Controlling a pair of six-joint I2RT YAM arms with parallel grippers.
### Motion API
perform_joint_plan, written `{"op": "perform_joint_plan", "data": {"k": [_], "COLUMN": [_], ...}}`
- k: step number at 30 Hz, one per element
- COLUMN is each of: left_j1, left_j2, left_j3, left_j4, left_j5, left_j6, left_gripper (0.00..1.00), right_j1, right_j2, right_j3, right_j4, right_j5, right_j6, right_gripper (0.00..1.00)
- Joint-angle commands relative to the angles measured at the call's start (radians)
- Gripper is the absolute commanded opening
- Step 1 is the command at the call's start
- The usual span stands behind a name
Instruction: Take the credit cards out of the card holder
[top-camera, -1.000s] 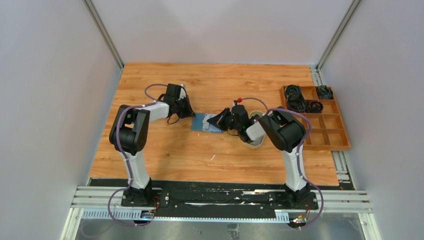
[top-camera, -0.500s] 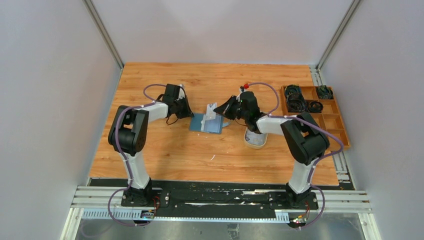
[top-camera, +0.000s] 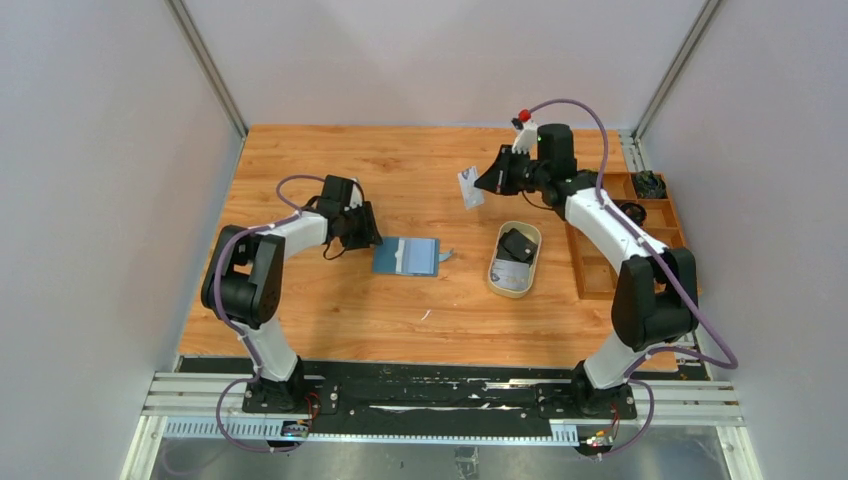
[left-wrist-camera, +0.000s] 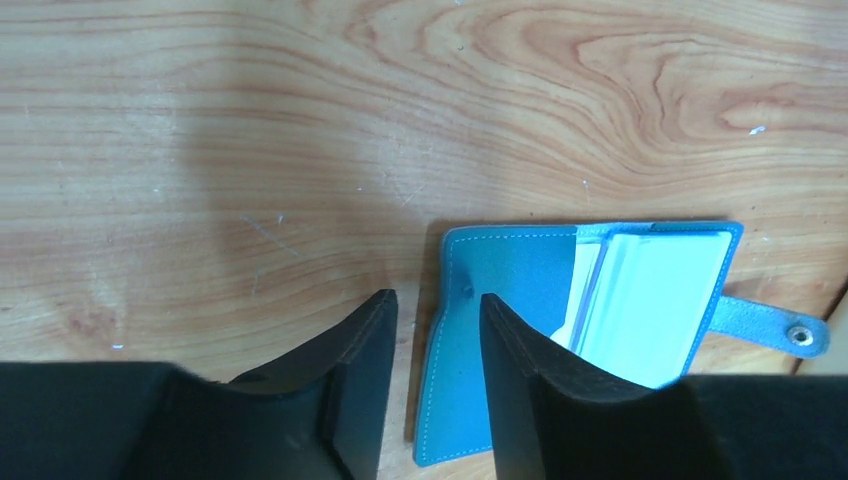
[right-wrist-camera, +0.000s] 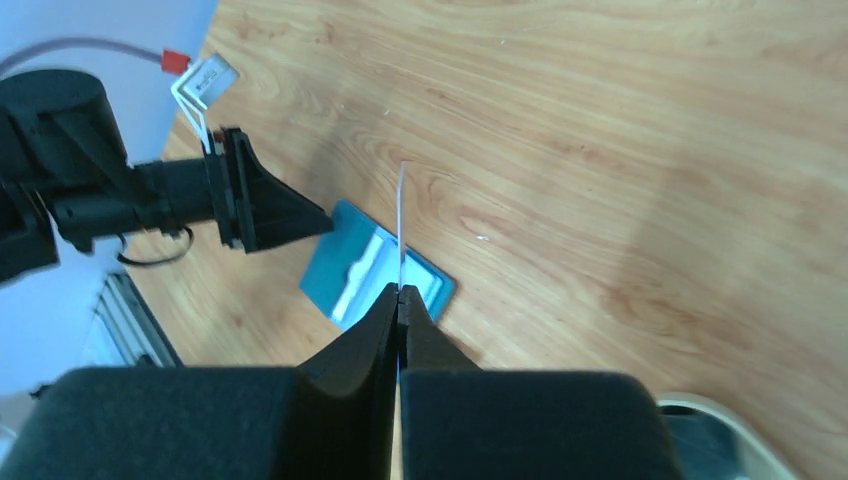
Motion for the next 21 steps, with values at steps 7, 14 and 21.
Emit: {"op": "perform_joint_plan", "data": {"k": [7,14,21], "left_j1": [0.008,0.008,0.008], "left_j2": [-0.139,-0.285,-0.357], "left_j3": [0.015,0.012,0.025], "left_j4": [-0.151,-0.222,-0.291], "left_j5": [-0.024,-0.023,-0.013], "left_j6": [0.033,0.057,0.092], "left_gripper": [0.85,0.94,0.97], "right_j1": [-0.043,-0.086,-0.088], "right_j2": [-0.039,0.052,0.142], "right_j3": [0.221,0.366,0.392], "right_j4": [-0.730,-1.207,-1.333], "right_j5": [-0.165,-0.307,-0.240], "right_j6": [-0.886,-1.297,-1.350], "right_gripper": [0.00,0.00,0.00]}}
